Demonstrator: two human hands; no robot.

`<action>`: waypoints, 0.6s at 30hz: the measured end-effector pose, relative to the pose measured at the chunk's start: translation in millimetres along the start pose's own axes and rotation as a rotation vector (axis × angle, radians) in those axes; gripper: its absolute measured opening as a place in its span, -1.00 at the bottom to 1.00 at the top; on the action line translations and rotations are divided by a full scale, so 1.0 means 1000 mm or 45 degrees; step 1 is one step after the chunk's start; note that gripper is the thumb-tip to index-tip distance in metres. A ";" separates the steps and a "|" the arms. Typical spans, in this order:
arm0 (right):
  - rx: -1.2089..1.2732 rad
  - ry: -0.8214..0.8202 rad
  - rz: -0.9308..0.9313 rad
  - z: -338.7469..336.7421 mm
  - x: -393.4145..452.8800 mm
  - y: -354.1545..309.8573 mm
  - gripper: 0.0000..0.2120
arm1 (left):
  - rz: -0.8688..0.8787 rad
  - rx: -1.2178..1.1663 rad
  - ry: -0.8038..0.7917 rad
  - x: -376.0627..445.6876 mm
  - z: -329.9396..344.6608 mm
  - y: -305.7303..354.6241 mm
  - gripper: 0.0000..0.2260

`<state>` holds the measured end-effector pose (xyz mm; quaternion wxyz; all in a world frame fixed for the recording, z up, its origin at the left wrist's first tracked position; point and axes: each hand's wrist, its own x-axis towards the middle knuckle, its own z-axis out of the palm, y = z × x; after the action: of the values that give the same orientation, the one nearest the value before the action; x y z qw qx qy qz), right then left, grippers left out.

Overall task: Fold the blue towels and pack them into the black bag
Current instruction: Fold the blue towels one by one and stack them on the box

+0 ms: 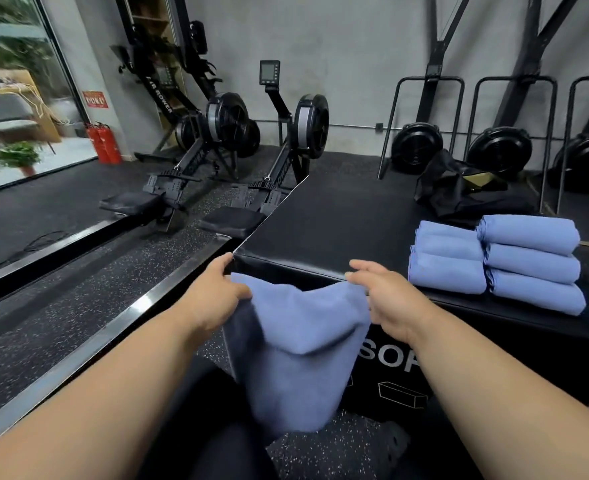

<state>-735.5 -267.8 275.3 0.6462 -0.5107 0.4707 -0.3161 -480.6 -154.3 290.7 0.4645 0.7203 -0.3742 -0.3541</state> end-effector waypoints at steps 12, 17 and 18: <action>0.340 -0.828 0.098 0.036 -0.024 -0.002 -0.28 | 0.295 0.166 -0.279 -0.024 0.052 0.007 0.16; -0.108 -0.648 -0.148 0.033 -0.020 -0.005 -0.36 | 0.375 0.189 -0.181 -0.028 0.051 0.008 0.00; -0.173 -0.581 -0.215 0.032 -0.022 -0.007 -0.42 | 0.371 0.193 -0.194 -0.028 0.050 0.008 0.00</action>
<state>-713.3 -238.7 289.4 0.6712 -0.6487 0.2884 -0.2132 -538.3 -153.0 286.7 0.4257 0.6625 -0.5343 -0.3074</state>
